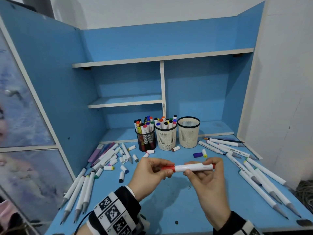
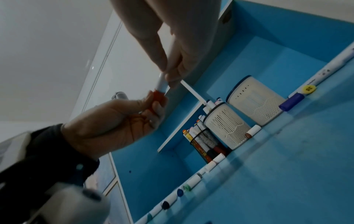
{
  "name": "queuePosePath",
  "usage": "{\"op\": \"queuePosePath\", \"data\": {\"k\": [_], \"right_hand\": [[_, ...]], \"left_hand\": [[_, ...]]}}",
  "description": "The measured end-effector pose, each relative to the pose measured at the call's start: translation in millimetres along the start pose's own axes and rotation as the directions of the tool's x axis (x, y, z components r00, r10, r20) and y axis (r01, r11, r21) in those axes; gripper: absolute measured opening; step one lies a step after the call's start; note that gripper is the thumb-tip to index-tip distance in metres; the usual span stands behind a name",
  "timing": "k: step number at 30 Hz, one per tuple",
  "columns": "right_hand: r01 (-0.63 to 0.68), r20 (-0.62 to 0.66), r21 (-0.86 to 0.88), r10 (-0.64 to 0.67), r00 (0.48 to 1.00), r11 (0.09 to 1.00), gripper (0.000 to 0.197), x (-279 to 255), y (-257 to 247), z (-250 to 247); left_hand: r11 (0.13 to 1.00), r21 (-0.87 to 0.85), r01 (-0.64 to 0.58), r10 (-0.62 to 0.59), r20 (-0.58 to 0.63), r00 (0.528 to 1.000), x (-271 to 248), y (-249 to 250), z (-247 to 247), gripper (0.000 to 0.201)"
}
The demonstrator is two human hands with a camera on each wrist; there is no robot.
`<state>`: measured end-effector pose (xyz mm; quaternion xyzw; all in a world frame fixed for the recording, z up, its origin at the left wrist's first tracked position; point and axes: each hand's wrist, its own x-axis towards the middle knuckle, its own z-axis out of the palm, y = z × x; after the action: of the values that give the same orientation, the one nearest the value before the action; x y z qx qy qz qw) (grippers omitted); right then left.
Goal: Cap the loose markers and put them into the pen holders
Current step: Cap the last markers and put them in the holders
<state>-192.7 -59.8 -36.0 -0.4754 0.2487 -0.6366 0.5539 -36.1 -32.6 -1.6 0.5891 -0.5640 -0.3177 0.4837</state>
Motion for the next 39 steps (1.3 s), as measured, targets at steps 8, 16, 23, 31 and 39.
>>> {"op": "queuePosePath", "data": {"k": [8, 16, 23, 31, 39], "right_hand": [[0.049, 0.077, 0.013, -0.05, 0.996, 0.999, 0.043, 4.2, 1.8, 7.9], [0.158, 0.333, -0.272, -0.061, 0.941, 0.949, 0.053, 21.6, -12.6, 3.8], [0.143, 0.269, -0.372, -0.041, 0.962, 0.917, 0.032, 27.8, -21.1, -10.3], [0.138, 0.232, -0.327, -0.062, 0.971, 0.935, 0.03, 38.0, -27.5, -9.9], [0.03, 0.135, -0.56, 0.056, 0.989, 0.828, 0.027, 81.3, -20.7, -28.3]], "left_hand": [[0.999, -0.022, -0.024, 0.026, 0.089, 0.996, 7.4, 3.1, -18.4, 0.022], [0.995, 0.051, -0.088, 0.081, 0.124, 0.989, 8.2, -6.5, -11.6, 0.026], [0.868, 0.393, -0.304, 0.268, 0.145, 0.953, 15.7, -1.0, -4.8, 0.025], [0.759, 0.38, -0.529, 0.503, 0.174, 0.847, 37.3, 18.8, 15.1, 0.021], [0.804, 0.387, -0.451, 0.45, 0.1, 0.888, 80.7, 28.3, -8.7, 0.038]]}}
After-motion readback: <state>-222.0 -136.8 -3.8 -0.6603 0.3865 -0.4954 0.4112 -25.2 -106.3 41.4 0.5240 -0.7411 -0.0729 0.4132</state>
